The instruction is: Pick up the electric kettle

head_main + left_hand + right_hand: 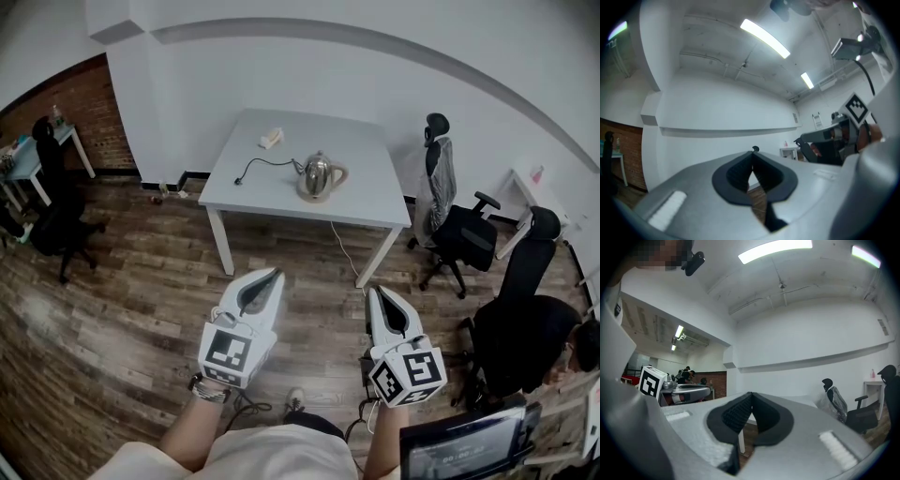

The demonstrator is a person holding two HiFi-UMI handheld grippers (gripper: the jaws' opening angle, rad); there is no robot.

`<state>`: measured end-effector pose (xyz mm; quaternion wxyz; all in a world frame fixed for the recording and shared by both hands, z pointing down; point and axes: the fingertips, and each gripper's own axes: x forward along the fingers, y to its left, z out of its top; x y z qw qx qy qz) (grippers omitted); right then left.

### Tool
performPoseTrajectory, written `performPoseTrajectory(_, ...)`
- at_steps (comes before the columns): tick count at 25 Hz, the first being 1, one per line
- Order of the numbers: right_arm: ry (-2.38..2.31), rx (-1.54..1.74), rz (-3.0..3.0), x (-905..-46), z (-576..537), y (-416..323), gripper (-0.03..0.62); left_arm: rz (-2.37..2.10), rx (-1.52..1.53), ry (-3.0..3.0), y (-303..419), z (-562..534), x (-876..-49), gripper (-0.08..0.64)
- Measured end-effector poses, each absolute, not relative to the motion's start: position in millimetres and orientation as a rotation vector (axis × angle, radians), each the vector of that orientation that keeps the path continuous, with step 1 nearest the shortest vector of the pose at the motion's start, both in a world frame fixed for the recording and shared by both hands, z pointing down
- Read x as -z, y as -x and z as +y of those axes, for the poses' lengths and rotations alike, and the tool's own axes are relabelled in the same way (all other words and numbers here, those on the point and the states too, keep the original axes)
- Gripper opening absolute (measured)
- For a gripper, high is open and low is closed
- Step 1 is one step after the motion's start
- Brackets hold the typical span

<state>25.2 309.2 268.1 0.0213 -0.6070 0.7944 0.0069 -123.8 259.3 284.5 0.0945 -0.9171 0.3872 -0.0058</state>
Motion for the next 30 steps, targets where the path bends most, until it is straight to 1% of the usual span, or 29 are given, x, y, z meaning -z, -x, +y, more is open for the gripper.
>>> performPoseTrajectory(16, 1.786, -0.015, 2.531, -262, 242, -55, 0.003, 1.206, 0.034, 2.696, 89, 201, -278, 0.006)
performPoseTrajectory(25, 1.810, -0.074, 2.586, -267, 210, -80, 0.003, 1.261, 0.028, 2.667, 67, 174, -276, 0.006)
performPoseTrajectory(30, 1.795, -0.025, 2.617, -277, 198, -89, 0.003, 1.290, 0.064, 2.675, 59, 167, -284, 0.006)
